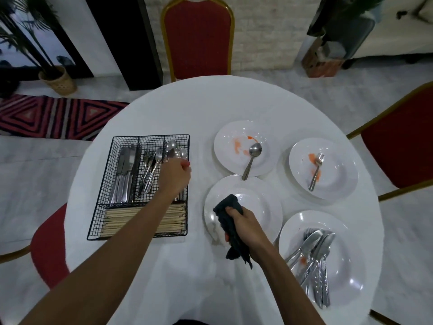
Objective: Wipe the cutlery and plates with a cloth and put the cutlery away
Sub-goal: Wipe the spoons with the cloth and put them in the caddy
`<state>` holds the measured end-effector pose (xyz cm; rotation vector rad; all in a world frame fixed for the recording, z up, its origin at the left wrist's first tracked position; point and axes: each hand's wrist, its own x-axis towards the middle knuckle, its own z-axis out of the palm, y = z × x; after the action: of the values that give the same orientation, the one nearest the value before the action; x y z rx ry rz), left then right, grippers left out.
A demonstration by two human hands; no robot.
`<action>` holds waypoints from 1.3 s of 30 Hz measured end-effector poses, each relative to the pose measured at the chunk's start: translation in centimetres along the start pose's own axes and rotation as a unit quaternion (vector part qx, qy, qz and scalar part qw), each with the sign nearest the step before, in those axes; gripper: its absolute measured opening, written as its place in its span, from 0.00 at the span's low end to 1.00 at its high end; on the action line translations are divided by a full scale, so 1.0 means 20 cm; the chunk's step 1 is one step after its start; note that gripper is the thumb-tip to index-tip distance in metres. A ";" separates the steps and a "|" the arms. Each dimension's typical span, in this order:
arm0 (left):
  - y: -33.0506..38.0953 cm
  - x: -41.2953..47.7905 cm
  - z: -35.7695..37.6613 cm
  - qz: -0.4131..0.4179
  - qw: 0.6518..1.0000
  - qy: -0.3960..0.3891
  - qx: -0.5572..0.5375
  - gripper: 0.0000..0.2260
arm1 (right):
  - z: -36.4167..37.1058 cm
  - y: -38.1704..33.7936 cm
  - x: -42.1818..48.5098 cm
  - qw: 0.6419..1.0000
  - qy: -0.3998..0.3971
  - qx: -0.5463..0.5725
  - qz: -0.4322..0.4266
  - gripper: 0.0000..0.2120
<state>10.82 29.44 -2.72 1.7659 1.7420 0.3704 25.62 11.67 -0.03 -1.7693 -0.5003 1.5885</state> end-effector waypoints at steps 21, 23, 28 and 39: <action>0.59 -0.15 0.57 -0.065 0.981 -0.165 -0.078 0.09 | -0.49 0.11 -0.19 0.964 0.183 0.187 -0.046 0.19; 0.60 -0.31 0.48 -0.090 0.956 -0.214 -0.181 0.09 | -0.52 0.11 -0.18 0.959 0.190 0.205 -0.040 0.22; 0.56 -0.83 0.32 -0.071 0.908 -0.320 -0.262 0.04 | -0.51 0.07 -0.09 0.953 0.177 0.244 -0.032 0.28; 0.22 -0.86 -0.13 0.088 0.948 -0.304 0.031 0.03 | -0.47 -0.03 -0.12 0.962 0.034 -0.180 -0.202 0.05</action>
<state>11.29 13.70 5.73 1.8309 1.1704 -0.1547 34.48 8.18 2.21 -1.8226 -1.0966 1.1993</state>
